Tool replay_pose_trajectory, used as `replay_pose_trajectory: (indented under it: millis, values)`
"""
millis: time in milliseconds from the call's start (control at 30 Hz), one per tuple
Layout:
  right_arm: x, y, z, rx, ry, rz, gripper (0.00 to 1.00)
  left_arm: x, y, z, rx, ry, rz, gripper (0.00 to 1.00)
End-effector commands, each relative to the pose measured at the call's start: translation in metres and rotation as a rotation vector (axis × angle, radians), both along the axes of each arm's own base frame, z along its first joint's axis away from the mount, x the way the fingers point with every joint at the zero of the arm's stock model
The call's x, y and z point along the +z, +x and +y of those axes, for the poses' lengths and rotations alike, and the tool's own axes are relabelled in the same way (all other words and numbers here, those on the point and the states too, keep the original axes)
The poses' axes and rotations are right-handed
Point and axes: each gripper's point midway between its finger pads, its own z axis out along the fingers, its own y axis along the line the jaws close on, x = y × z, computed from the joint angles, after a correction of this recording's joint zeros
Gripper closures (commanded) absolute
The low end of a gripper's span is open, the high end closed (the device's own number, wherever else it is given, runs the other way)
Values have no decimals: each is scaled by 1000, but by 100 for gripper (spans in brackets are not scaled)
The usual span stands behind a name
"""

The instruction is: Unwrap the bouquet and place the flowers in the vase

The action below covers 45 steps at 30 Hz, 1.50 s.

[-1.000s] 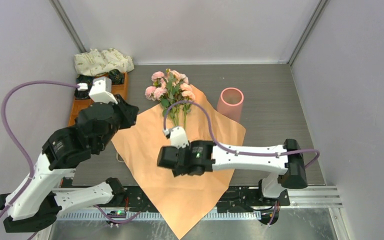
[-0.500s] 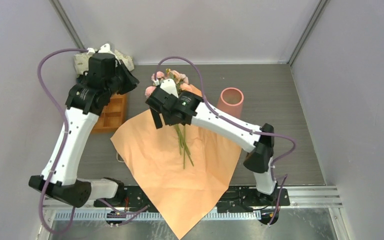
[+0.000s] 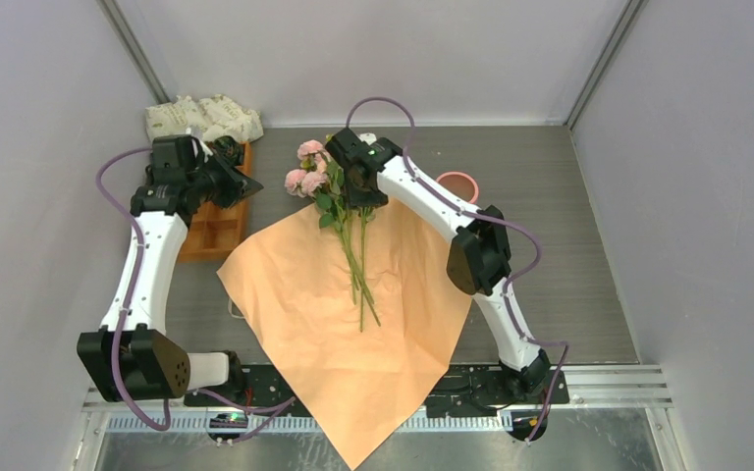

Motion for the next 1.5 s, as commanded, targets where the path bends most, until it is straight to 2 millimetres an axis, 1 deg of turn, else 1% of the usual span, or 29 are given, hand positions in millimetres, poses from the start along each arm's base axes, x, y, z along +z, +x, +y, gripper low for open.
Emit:
replay_pose_trajectory:
  millis: [0, 100, 200, 500, 567, 667, 800, 867, 933, 967, 1033, 1100, 1233, 1333, 1467]
  values:
    - [-15, 9, 0, 11, -37, 11, 51, 26, 1, -10, -68, -21, -127, 92]
    - [-36, 17, 1, 0, -24, 50, 46, 18, -4, -8, -66, -4, -117, 92]
    - [-53, 24, 0, -17, -17, 79, 46, 13, -6, -8, -67, -1, -110, 92]
    - [-84, 39, 7, -39, 29, 118, 46, -4, -7, -8, -77, 7, -70, 92]
    - [-87, 42, 8, -39, 39, 123, 46, -7, -7, -8, -79, 7, -66, 92]
    - [-91, 46, 11, -42, 59, 118, 53, -12, -7, -8, -81, 8, -57, 92]
    - [-100, 50, 13, -46, 74, 132, 56, -18, -7, -8, -86, 9, -43, 92]
    - [-106, 51, 12, -51, 74, 144, 61, -20, -8, -8, -88, 12, -39, 92]
    - [-108, 51, 12, -54, 72, 147, 69, -21, -9, -7, -87, 18, -35, 92]
    - [-108, 51, 11, -56, 71, 146, 74, -21, -9, -7, -87, 21, -37, 92]
    - [-103, 52, 10, -61, 71, 134, 83, -21, -10, -7, -86, 23, -35, 92]
    - [-92, 54, 9, -65, 75, 114, 90, -20, -11, -7, -86, 21, -40, 92]
    - [-51, 58, 4, -69, 93, 40, 99, -17, -11, -7, -85, 22, -49, 92]
    - [-18, 58, 1, -69, 117, -10, 99, -16, -11, -7, -82, 21, -52, 92]
    - [19, 53, -7, -76, 141, -64, 99, -17, -11, -7, -79, 18, -50, 92]
